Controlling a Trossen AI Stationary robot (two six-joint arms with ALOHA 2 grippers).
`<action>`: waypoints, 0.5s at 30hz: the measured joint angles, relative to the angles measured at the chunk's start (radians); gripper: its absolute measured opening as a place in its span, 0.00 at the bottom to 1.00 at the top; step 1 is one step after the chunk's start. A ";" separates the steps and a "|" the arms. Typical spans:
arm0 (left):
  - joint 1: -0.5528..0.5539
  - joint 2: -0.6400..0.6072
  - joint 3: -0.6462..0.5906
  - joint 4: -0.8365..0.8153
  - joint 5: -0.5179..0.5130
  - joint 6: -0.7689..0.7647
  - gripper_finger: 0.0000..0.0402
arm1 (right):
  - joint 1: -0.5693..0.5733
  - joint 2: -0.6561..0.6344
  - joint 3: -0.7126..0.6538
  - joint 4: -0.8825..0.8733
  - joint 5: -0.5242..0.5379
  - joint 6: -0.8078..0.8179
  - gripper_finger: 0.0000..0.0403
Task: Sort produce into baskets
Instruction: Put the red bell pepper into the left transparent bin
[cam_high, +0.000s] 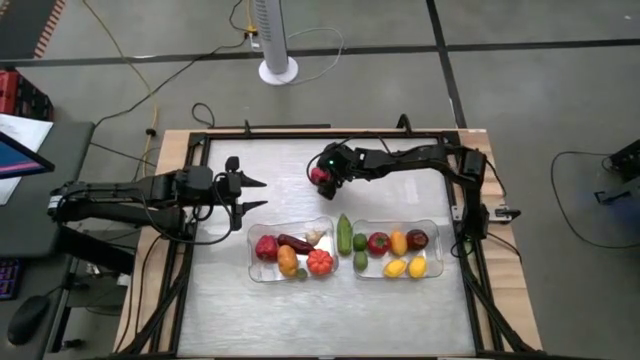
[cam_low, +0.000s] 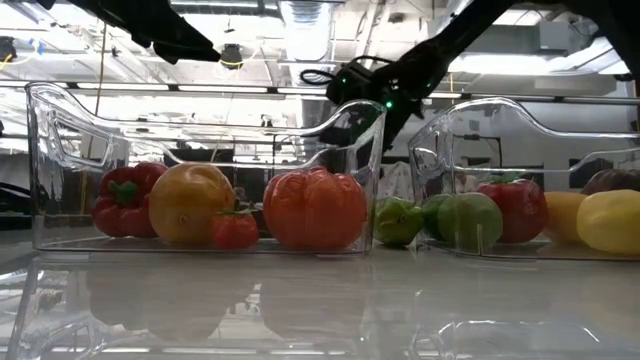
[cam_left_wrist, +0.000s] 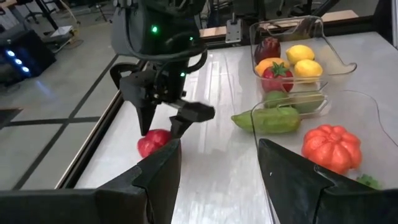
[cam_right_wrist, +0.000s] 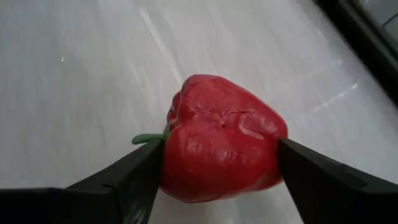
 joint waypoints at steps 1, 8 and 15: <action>0.000 0.000 0.000 0.000 0.000 0.000 0.50 | 0.000 0.006 0.001 0.003 0.000 -0.004 0.82; 0.000 0.000 0.000 -0.003 0.000 0.001 0.50 | 0.014 0.011 0.000 0.005 0.011 -0.022 0.71; 0.000 0.000 0.000 -0.006 0.000 0.001 0.50 | 0.054 -0.114 -0.007 -0.086 -0.011 -0.011 0.70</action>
